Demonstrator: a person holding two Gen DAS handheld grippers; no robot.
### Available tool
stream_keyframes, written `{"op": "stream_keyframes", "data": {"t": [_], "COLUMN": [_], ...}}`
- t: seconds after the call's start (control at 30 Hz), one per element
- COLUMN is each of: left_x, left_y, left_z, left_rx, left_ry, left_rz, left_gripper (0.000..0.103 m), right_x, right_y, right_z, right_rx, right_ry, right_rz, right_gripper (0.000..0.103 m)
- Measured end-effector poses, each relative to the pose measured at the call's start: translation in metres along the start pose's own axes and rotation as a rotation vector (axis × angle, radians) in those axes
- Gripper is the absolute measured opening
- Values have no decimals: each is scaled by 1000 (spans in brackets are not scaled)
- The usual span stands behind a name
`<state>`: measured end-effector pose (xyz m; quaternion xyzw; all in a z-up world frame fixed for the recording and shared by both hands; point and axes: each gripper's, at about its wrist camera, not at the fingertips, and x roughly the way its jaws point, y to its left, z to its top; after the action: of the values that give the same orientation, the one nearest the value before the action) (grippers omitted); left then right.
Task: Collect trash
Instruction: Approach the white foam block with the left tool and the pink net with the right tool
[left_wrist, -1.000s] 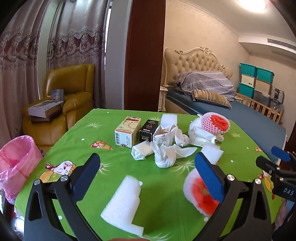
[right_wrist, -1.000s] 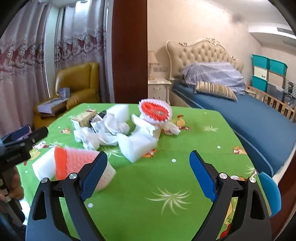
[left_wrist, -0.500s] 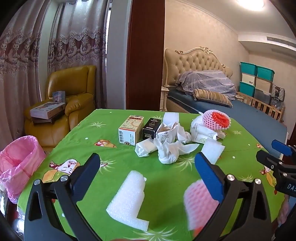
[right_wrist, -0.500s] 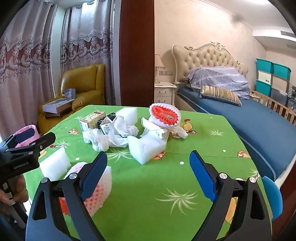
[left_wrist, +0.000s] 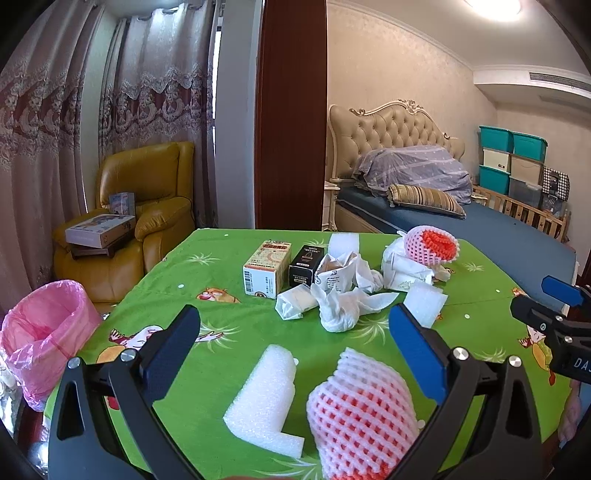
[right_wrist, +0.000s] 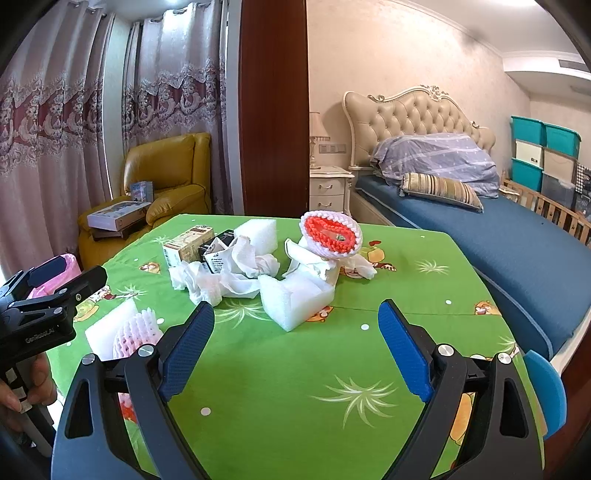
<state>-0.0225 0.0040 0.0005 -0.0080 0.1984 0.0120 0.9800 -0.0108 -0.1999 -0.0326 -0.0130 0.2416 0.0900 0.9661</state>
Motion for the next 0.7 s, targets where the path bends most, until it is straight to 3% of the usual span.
{"op": "stream_keyframes", "data": {"t": [0.7], "left_x": [-20], "left_y": [6], "left_z": [2], "left_rx": [1], "left_ry": [-34], "left_rz": [8], "left_gripper": [99], "right_x": [-14], "right_y": [10], "right_z": [3], "right_rx": [-26], "right_ry": [-37], "right_rz": [21], "right_gripper": [85]}}
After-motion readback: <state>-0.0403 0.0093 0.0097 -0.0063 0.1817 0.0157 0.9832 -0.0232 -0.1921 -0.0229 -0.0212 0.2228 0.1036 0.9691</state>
